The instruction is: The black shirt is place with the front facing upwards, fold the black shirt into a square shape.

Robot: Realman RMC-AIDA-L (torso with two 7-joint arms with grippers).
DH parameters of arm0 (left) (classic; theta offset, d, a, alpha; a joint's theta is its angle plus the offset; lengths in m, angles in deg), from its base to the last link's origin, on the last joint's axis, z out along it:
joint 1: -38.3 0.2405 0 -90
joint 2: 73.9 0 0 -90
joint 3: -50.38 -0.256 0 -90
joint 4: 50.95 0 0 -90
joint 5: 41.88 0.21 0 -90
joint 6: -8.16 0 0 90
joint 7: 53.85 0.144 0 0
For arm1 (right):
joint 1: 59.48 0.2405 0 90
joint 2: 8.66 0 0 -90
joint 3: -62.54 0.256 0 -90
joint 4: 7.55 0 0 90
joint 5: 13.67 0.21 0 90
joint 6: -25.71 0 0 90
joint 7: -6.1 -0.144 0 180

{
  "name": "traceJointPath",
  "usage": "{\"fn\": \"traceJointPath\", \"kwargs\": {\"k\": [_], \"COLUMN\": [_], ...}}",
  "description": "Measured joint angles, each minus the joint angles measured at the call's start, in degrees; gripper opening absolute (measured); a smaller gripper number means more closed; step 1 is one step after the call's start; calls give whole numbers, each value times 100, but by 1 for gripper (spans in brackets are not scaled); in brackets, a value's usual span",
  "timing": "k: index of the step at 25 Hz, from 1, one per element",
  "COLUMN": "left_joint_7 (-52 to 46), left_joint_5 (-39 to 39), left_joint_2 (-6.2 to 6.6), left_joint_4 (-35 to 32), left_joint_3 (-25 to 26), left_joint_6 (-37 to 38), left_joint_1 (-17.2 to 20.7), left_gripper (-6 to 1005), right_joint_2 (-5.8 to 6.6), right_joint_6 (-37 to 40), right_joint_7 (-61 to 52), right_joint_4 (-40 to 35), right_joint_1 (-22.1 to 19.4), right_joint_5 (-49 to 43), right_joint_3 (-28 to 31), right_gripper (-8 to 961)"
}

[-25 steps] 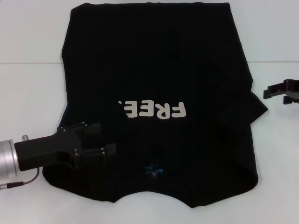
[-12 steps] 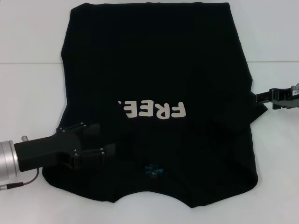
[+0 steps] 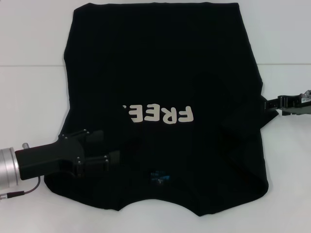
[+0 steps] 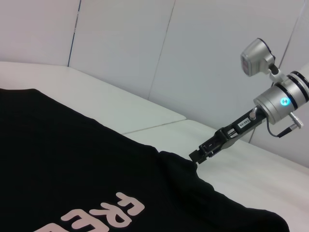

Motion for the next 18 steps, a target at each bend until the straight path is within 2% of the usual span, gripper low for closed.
{"fn": "traceJointPath", "kwargs": {"k": [18], "left_joint_7": [-10], "left_joint_5": [0], "left_joint_2": [-4], "left_joint_4": [0], "left_joint_3": [-10], "left_joint_6": [-43], "left_joint_1": [-11], "left_gripper": [877], "right_joint_2": [-131], "right_joint_6": [-193], "right_joint_7": [160], "right_joint_4": [85], "right_joint_1": [64], "right_joint_5": [27], "right_joint_3": [0], "right_gripper": [734]}}
